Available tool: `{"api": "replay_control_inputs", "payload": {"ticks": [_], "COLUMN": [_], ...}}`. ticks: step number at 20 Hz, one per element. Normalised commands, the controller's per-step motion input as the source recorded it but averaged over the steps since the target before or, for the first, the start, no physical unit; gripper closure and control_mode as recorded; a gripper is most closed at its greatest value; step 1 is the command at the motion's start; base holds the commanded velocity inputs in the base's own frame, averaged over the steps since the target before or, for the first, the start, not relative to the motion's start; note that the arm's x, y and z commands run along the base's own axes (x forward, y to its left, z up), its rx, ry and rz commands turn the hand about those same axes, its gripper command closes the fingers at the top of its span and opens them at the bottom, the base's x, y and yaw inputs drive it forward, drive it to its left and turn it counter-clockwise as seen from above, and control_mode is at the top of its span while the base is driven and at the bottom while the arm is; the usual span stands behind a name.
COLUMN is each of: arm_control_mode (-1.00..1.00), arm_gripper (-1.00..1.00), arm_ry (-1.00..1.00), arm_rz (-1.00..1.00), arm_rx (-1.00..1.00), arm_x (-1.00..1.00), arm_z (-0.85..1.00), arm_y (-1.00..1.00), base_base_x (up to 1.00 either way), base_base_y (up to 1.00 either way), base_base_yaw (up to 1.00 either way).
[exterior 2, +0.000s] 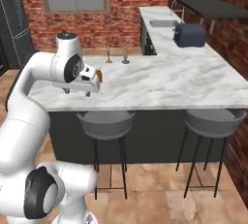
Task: Pick the candle and candle from the dining table and place them in the open cabinet. Close the cabinet after placing the objects.
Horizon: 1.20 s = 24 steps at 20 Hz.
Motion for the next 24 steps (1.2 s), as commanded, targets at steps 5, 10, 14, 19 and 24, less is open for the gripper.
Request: {"api": "replay_control_inputs", "payload": {"ticks": [5, 10, 14, 19, 24], "arm_control_mode": [1.00, 1.00, 1.00, 1.00, 1.00], "arm_gripper": [-1.00, -1.00, -1.00, -1.00, -1.00], "arm_ry": [0.00, 0.00, 0.00, 0.00, 0.00], "arm_rz": [0.00, 0.00, 0.00, 0.00, 0.00], "arm_rx": [0.00, 0.00, 0.00, 0.00, 0.00], "arm_x": [0.00, 0.00, 0.00, 0.00, 0.00], "arm_z": [0.00, 0.00, 0.00, 0.00, 0.00], "arm_y": [0.00, 0.00, 0.00, 0.00, 0.00], "base_base_x": [0.72, 0.61, -0.13, -0.48, -0.21], "base_base_y": [1.00, 1.00, 1.00, 1.00, 1.00], "base_base_yaw": [-0.47, -0.47, -0.46, -0.51, -0.60]}}
